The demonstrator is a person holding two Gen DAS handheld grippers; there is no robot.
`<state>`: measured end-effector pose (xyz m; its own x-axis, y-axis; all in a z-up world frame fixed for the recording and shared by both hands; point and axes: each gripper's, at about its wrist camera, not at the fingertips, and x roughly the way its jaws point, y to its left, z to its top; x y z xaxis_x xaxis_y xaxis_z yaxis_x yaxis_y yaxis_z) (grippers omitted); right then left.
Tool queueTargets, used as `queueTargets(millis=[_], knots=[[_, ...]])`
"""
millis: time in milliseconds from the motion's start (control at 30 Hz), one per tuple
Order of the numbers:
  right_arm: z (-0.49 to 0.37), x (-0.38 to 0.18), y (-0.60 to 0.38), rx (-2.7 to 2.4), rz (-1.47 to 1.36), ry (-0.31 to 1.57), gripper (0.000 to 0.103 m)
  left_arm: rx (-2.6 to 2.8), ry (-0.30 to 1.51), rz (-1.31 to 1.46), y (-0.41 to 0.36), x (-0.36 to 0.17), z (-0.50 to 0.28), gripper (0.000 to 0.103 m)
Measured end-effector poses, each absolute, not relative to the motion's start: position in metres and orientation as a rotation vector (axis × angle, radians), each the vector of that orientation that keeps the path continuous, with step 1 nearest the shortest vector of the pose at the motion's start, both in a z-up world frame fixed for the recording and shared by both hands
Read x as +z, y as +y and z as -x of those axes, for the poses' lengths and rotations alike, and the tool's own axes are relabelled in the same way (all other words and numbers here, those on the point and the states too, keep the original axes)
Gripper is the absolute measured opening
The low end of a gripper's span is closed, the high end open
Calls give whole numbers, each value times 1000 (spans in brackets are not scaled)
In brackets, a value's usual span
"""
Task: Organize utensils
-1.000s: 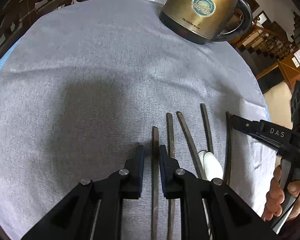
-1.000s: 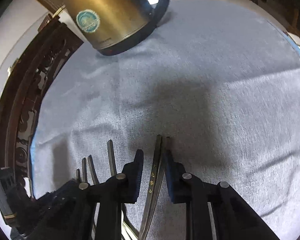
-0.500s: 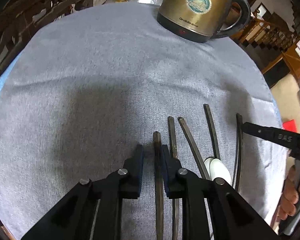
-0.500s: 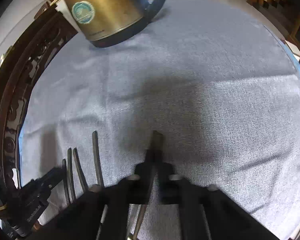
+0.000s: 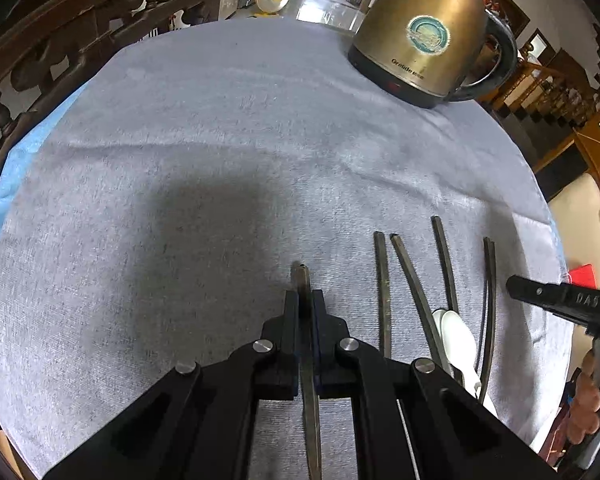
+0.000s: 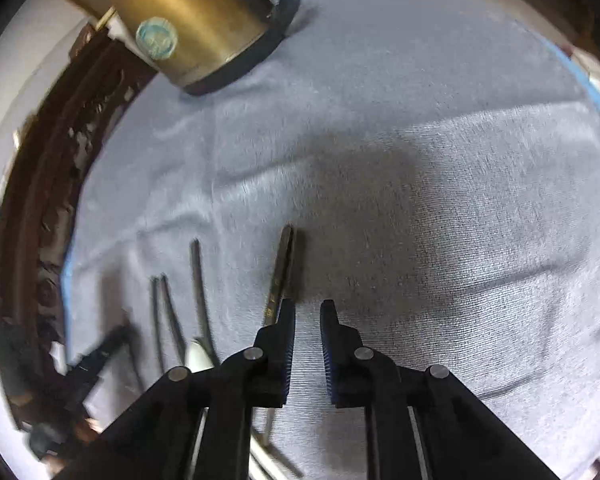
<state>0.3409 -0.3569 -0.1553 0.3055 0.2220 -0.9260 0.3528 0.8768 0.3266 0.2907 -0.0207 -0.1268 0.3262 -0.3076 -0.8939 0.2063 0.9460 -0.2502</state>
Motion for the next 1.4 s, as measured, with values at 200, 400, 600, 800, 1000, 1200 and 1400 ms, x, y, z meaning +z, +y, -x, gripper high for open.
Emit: queueTargets(millis=[200, 400, 600, 800, 1000, 1200, 1400], knots=[[-351, -158, -340, -152, -433, 1272, 16, -343, 1215, 76, -28, -131, -291, 6], [-376, -157, -342, -217, -443, 1295, 16, -317, 1222, 54, -42, -132, -299, 7], [-377, -156, -334, -127, -443, 1292, 16, -300, 1197, -6, -55, -132, -300, 7], [-358, -156, -331, -93, -373, 1316, 14, -310, 1138, -16, -56, -133, -294, 6], [-353, -159, -346, -127, -464, 1321, 17, -325, 1146, 38, -41, -133, -286, 5], [-361, -165, -350, -111, -485, 1312, 25, -337, 1151, 106, -26, -131, -284, 5], [-374, -163, -328, -150, -364, 1283, 25, -382, 1165, 155, -24, -129, -286, 5]])
